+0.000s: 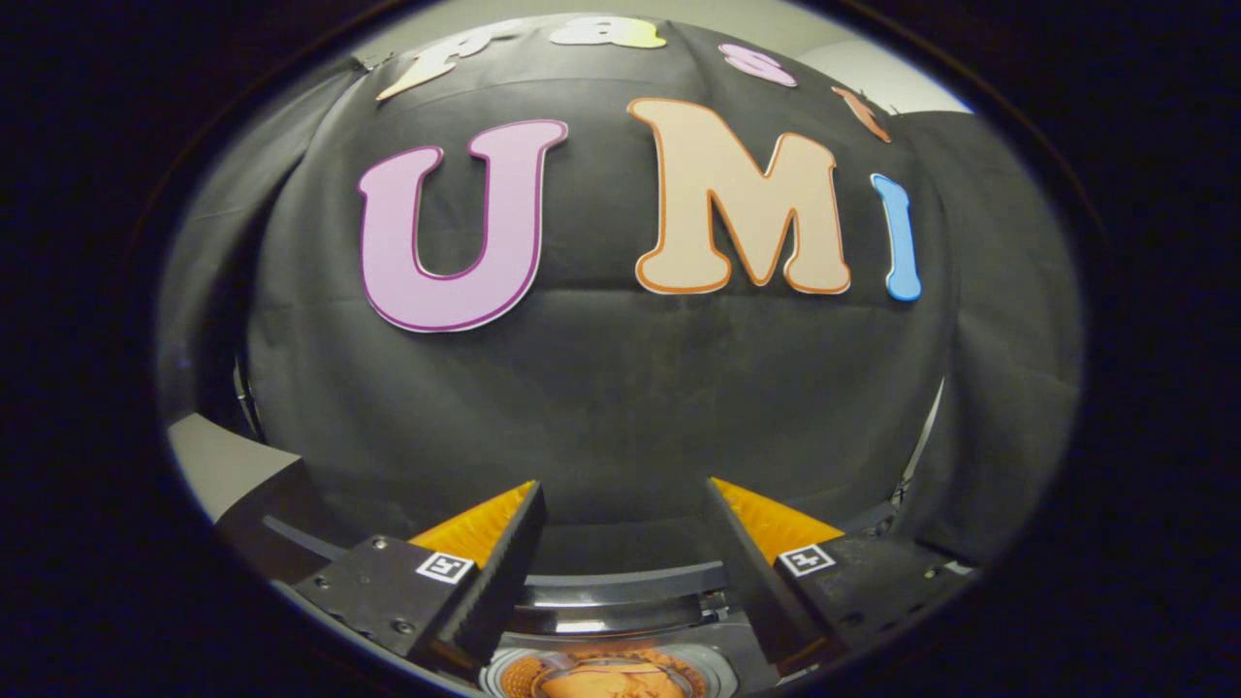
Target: Put the clothes into the washing machine and then close the washing machine lid.
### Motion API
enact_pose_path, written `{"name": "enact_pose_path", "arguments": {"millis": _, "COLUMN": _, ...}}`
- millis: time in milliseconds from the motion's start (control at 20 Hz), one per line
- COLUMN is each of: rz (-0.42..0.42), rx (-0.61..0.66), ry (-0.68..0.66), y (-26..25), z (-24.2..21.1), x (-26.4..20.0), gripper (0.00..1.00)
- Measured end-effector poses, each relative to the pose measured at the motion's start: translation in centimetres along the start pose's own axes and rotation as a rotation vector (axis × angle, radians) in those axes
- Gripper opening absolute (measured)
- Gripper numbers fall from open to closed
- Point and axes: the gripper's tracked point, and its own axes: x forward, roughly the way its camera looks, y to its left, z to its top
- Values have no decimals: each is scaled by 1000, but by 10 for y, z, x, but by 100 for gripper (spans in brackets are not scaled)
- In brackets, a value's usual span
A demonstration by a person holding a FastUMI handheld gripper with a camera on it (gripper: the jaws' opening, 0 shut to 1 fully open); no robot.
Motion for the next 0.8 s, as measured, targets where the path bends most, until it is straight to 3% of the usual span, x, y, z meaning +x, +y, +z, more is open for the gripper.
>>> {"name": "enact_pose_path", "arguments": {"millis": 800, "rz": -34, "rx": 9, "ry": -16, "y": -8, "z": -16, "x": -31, "gripper": 97}}
